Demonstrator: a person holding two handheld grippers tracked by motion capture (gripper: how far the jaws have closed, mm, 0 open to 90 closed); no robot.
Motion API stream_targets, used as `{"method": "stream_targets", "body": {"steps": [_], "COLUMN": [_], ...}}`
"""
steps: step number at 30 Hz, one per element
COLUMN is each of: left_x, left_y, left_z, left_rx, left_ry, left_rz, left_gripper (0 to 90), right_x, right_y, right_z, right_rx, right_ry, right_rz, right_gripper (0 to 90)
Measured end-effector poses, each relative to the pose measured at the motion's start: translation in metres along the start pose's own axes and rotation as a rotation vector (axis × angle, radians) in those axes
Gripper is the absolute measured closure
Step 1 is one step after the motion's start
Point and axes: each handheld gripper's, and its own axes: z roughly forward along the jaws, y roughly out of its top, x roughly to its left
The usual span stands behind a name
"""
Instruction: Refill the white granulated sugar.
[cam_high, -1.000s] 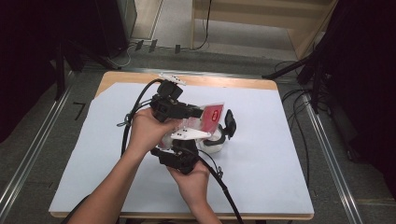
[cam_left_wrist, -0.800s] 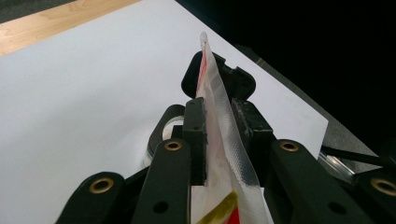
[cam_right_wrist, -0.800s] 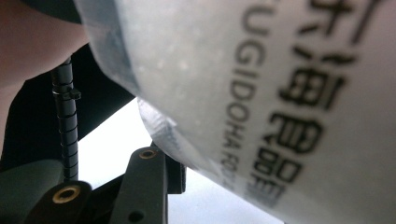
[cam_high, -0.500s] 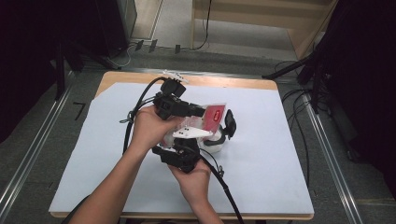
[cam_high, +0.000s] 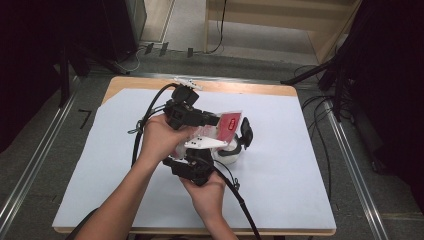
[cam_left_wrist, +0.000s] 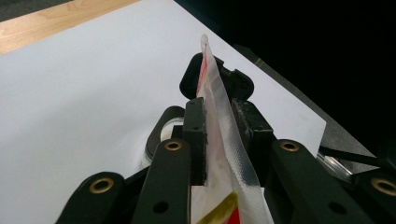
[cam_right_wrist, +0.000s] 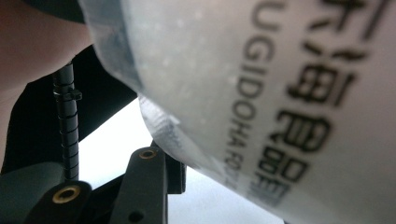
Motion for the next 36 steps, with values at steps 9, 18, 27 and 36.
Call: {"method": "stream_targets", "body": {"steps": [9, 18, 27, 36], "left_x": [-0.0010, 0.0011, 0.0033, 0.0047], "left_y": [-0.0005, -0.0007, -0.0010, -0.0015], "left_z": [-0.0011, -0.0001, 0.0003, 0.0008], "left_rx": [-0.001, -0.009, -0.007, -0.015], "left_ry": [0.000, -0.004, -0.008, -0.012], "left_rz": [0.003, -0.001, -0.009, -0.017], "left_gripper": [77.0, 77.0, 76.9, 76.8], "right_x": [0.0010, 0.0008, 0.0005, -0.0003], "right_y": [-0.0002, 0.0002, 0.0001, -0.0003], "right_z": [0.0001, -0.0001, -0.0002, 0.0004], "right_rx": [-0.002, 0.003, 0.005, 0.006], "right_ry": [0.002, -0.001, -0.001, -0.004], "right_rz": [-0.002, 0.002, 0.001, -0.003], "right_gripper": [64.0, 63.9, 64.0, 64.0]}}
